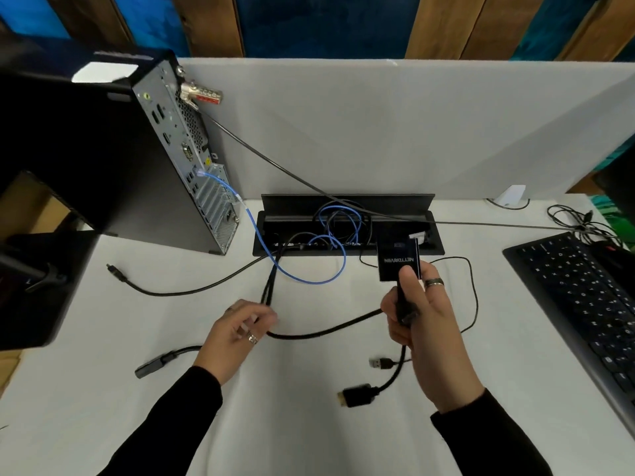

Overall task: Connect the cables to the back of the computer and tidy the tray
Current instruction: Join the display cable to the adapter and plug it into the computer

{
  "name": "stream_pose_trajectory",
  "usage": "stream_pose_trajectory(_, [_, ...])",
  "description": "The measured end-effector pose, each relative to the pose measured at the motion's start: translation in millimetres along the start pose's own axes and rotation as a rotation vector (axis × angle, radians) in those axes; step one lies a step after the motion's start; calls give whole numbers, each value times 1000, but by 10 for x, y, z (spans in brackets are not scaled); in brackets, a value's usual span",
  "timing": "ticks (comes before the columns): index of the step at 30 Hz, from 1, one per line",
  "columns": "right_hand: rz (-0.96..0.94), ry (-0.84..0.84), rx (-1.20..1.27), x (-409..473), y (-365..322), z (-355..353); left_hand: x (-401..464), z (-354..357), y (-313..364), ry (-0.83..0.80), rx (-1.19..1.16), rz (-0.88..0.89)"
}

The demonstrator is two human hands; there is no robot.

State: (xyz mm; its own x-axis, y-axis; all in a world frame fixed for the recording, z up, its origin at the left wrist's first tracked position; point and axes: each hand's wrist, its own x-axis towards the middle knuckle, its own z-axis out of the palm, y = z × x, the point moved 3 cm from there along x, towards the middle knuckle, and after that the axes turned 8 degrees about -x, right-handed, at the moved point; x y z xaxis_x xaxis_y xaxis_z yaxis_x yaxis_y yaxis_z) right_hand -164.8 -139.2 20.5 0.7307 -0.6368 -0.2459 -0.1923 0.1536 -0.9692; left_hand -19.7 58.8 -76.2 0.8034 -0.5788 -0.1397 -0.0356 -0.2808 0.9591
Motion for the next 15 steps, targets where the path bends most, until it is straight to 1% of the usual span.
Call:
stream_pose_trajectory(2, [22, -102, -55, -6, 74, -131, 124, -151, 15, 117, 6, 2])
stream_pose_trajectory(4, [81, -230, -100, 3, 192, -271, 291, -392, -50, 322, 36, -32])
stream_pose_trajectory(6, [130, -357, -190, 35, 307, -367, 455, -712, -184, 546, 55, -125])
stream_pose_trajectory(8, [150, -437, -343, 91, 418, -418, 600, -1007, -343, 690, 96, -224])
stream_pose_trajectory(11, [133, -456, -530, 202, 573, -437, 755, -1297, -483, 751, 226, -382])
stream_pose_trajectory(15, [131, -397, -695, 353, 810, -462, 854, -1466, -553, 770, 316, -563])
